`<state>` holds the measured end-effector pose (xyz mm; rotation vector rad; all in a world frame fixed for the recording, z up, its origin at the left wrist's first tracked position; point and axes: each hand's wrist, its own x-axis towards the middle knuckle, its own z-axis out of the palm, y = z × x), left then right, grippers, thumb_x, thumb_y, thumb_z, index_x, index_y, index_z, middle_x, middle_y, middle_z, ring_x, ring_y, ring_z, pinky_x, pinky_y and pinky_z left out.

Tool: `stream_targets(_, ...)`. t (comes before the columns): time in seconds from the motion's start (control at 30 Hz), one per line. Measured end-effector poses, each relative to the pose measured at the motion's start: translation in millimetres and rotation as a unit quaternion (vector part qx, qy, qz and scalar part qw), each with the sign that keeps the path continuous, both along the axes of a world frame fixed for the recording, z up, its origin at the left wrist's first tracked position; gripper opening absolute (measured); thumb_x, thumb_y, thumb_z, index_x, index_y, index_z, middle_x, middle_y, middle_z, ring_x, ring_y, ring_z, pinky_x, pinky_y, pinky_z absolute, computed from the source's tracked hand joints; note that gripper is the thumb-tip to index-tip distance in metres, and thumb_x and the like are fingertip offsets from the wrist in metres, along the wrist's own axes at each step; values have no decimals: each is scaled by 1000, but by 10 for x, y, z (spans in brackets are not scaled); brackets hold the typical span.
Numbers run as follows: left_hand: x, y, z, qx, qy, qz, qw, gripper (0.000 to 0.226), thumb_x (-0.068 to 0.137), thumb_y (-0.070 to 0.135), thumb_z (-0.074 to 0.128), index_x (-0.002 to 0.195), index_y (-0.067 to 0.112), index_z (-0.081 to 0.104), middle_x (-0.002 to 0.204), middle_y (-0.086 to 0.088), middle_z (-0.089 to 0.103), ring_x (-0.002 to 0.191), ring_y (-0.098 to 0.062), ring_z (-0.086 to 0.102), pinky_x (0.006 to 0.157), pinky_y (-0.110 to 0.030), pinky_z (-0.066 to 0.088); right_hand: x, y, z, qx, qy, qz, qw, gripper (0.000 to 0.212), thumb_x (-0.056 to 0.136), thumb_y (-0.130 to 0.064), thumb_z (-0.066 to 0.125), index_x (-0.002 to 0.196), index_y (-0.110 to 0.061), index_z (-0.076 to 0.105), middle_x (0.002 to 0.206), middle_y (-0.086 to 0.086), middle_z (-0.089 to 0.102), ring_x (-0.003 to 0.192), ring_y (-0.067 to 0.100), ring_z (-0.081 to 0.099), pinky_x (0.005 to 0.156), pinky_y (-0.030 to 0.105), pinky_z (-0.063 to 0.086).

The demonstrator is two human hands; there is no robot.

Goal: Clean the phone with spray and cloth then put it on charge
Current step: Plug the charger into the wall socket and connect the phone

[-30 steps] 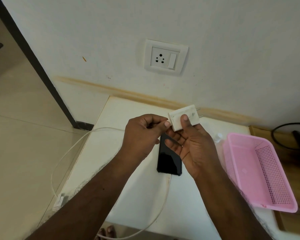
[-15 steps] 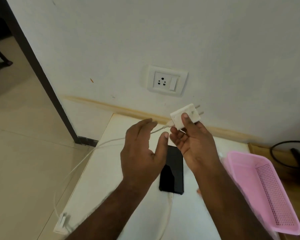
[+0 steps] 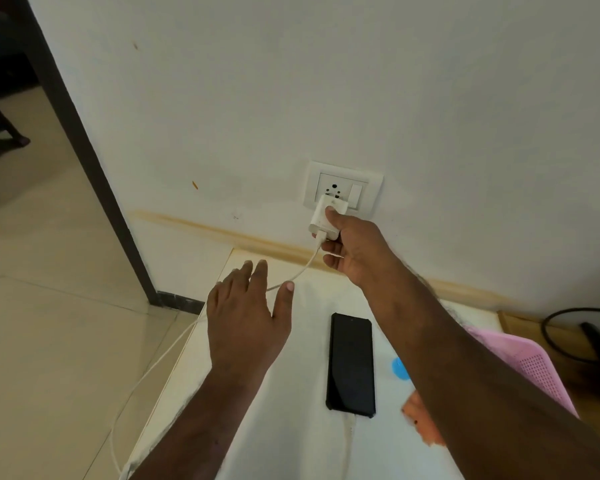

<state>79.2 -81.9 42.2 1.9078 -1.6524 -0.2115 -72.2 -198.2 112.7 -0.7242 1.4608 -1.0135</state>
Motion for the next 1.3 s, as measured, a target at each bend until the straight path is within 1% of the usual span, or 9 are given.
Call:
stream_targets(0.13, 11, -8, -28, 24, 12, -6, 1000, 73, 94, 65, 30, 145, 17, 49, 151, -11, 48, 141, -30, 42, 116, -49, 31, 29, 3, -62, -2, -12, -3, 1000, 37, 91, -35, 69, 118, -10, 62, 108, 20, 71, 77, 25, 65, 53, 30, 51)
stream_targets(0.23, 9, 1, -24, 17, 17, -19, 1000, 75, 94, 67, 28, 146, 16, 48, 153, -11, 46, 143, -29, 39, 117, -48, 29, 21, -9, -21, -7, -24, -7, 1000, 38, 91, -32, 69, 118, -6, 60, 107, 25, 71, 72, 27, 66, 53, 31, 51)
stream_targets(0.37, -1, 8, -6, 27, 11, -27, 999, 81, 92, 71, 21, 148, 17, 44, 155, -10, 43, 145, -28, 36, 118, -47, 27, 4, -25, 39, -12, -9, -14, 1000, 41, 90, -32, 71, 118, -4, 60, 106, 25, 71, 70, 26, 66, 53, 31, 52)
stream_targets(0.57, 2, 1, -8, 30, 9, -33, 999, 87, 89, 76, 15, 150, 20, 42, 157, -8, 40, 146, -27, 34, 118, -47, 26, 37, -29, 86, -16, -17, -15, 1000, 40, 91, -32, 70, 119, -6, 58, 107, 24, 70, 73, 26, 66, 53, 30, 53)
stream_targets(0.73, -23, -6, -21, 32, -4, -39, 999, 92, 86, 80, 6, 155, 25, 32, 163, -3, 27, 151, -24, 23, 120, -42, 12, 65, -63, 115, -13, -20, -24, 999, 34, 91, -27, 71, 115, -5, 59, 99, 22, 70, 65, 23, 66, 49, 27, 54)
stream_targets(0.83, -27, -12, -20, 25, -12, -37, 999, 93, 86, 81, 0, 156, 26, 26, 165, -2, 20, 153, -24, 15, 118, -38, 3, 76, -91, 115, -13, -24, -36, 999, 32, 90, -23, 72, 113, -5, 60, 99, 21, 69, 69, 26, 66, 53, 30, 56)
stream_targets(0.97, -47, 2, -24, 9, -28, -42, 999, 88, 91, 77, 4, 157, 24, 24, 166, -5, 16, 154, -24, 9, 121, -42, 5, 65, -166, 165, -24, -25, -57, 998, 24, 90, -21, 71, 103, -4, 60, 102, 25, 67, 70, 30, 66, 52, 33, 54)
stream_targets(1.1, -34, -9, -38, -6, -10, -29, 1000, 84, 94, 75, 9, 158, 22, 22, 166, -6, 16, 154, -24, 9, 123, -44, 8, 79, -193, 140, -21, -21, -66, 997, 34, 89, -19, 73, 112, 1, 60, 104, 26, 67, 73, 33, 67, 52, 33, 54)
stream_targets(1.3, -55, -16, -75, -11, -14, -30, 999, 83, 94, 75, 10, 159, 24, 17, 167, -4, 14, 154, -22, 7, 122, -41, 3, 129, -244, 166, -25, -47, -103, 993, 37, 86, -16, 75, 115, 0, 59, 105, 24, 66, 72, 33, 67, 49, 30, 53)
